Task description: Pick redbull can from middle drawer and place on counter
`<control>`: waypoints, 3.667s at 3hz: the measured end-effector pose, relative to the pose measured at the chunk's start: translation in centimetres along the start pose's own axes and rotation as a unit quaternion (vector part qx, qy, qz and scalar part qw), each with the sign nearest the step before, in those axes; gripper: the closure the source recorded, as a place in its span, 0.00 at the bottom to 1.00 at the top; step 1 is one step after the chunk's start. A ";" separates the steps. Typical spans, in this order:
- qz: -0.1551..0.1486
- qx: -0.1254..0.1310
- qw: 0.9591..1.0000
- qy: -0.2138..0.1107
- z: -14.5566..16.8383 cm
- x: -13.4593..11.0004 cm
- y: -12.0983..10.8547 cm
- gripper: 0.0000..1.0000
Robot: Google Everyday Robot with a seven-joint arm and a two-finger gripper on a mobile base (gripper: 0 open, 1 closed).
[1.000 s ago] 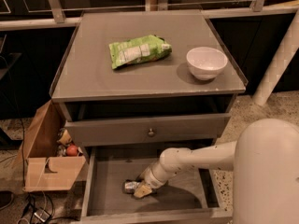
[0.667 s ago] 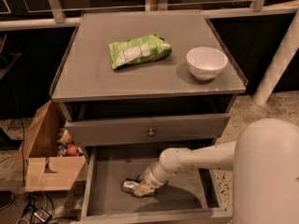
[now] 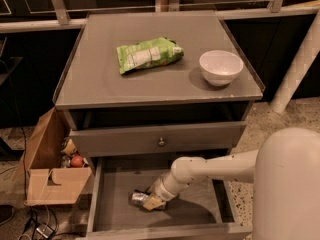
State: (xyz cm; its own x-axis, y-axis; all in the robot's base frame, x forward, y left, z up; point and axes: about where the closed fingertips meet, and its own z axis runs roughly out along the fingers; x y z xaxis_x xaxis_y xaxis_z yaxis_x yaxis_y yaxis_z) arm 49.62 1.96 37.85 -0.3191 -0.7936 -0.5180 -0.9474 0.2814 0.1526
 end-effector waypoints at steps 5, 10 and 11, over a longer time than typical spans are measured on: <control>-0.022 -0.018 0.999 0.026 -14.7 -7.9 7.1 1.00; -0.145 0.006 0.989 -0.028 -24.0 -17.7 10.4 1.00; -0.165 0.013 0.985 -0.043 -26.4 -20.1 9.3 1.00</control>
Offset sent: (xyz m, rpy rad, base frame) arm -0.0305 -0.0131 0.1568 -0.0433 0.0660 -0.0007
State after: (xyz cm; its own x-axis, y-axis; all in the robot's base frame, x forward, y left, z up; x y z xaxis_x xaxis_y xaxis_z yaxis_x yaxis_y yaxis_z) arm 46.58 6.25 71.87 0.0100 -0.7963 -0.6048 -0.9979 0.0306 -0.0567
